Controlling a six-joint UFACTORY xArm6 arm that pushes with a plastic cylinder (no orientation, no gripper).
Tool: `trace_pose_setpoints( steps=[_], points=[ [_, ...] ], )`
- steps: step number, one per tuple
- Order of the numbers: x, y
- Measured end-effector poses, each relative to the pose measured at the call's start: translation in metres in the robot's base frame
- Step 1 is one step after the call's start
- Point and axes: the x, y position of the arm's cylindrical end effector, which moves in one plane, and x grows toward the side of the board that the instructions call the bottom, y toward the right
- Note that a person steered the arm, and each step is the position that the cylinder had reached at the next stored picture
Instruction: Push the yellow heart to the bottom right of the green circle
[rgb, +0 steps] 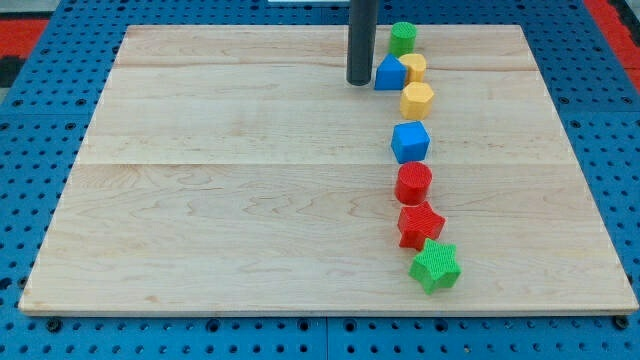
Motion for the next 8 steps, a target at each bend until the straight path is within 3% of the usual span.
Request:
trace_pose_setpoints(
  steps=[2, 4, 7, 8],
  points=[
    [0.011, 0.05],
    [-0.011, 0.052],
    [-0.008, 0.084],
    [-0.007, 0.125]
  ],
)
